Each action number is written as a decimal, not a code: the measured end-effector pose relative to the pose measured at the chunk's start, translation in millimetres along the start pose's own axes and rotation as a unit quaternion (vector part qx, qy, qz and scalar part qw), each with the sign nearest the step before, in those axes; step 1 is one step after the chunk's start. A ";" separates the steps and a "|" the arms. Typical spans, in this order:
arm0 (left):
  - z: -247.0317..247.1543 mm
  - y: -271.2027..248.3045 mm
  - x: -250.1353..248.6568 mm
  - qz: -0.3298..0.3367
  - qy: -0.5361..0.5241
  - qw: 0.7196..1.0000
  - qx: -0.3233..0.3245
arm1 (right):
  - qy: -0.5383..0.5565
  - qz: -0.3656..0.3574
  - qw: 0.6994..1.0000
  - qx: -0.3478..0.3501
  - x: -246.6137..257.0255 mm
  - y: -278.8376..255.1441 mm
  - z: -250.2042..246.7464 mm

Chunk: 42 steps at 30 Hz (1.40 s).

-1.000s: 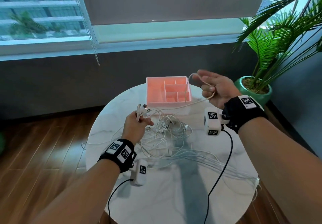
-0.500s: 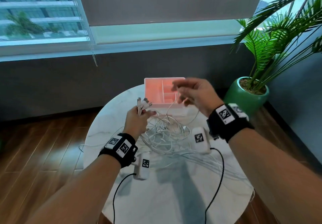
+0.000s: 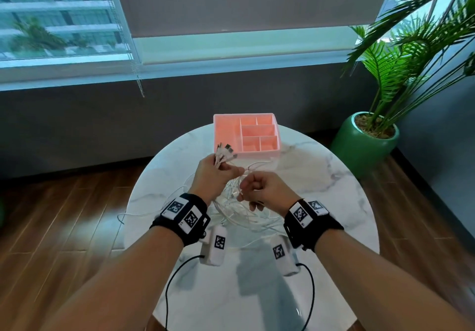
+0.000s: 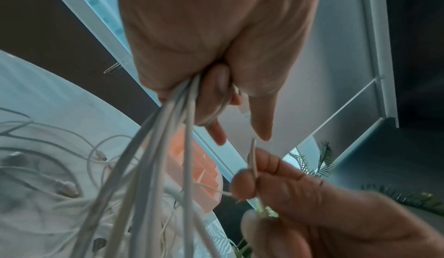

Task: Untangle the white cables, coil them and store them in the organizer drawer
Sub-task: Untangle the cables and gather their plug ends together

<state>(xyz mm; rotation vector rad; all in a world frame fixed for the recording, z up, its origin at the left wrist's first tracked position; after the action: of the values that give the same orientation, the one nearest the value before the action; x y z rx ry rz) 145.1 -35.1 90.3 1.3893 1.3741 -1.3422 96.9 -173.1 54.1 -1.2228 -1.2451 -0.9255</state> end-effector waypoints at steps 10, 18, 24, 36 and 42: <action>4.0 -17.0 5.3 0.005 -0.009 0.998 0.054 | 0.191 0.137 0.960 -0.150 -49.1 -0.2 -28.9; 5.7 -37.5 23.3 -0.013 0.079 0.985 0.156 | 0.331 0.147 0.897 -0.254 4.3 43.2 -64.0; -7.4 -38.9 43.9 -0.064 0.041 0.984 0.160 | 0.228 0.193 0.907 -0.296 17.3 46.6 -91.4; -11.7 -33.0 64.9 -0.080 0.071 0.986 0.128 | 0.212 0.165 0.893 -0.361 21.2 22.4 -127.6; -18.4 -28.6 72.1 -0.092 0.069 0.989 0.089 | 0.275 0.115 0.903 -0.308 60.3 23.7 -122.2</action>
<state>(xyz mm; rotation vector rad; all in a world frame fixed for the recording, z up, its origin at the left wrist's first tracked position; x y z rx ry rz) 110.9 0.4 27.5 1.5272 1.5361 -1.5444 149.9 -282.3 120.5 -1.4088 -0.3430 -1.4195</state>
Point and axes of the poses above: each hand's wrist, its own y-axis towards the middle knuckle, its own z-axis out of the palm, x = y × z, the point moved 10 cm from there along y, towards the middle knuckle, and after that the axes turned 2 degrees about -z, right-handed, at the moved point
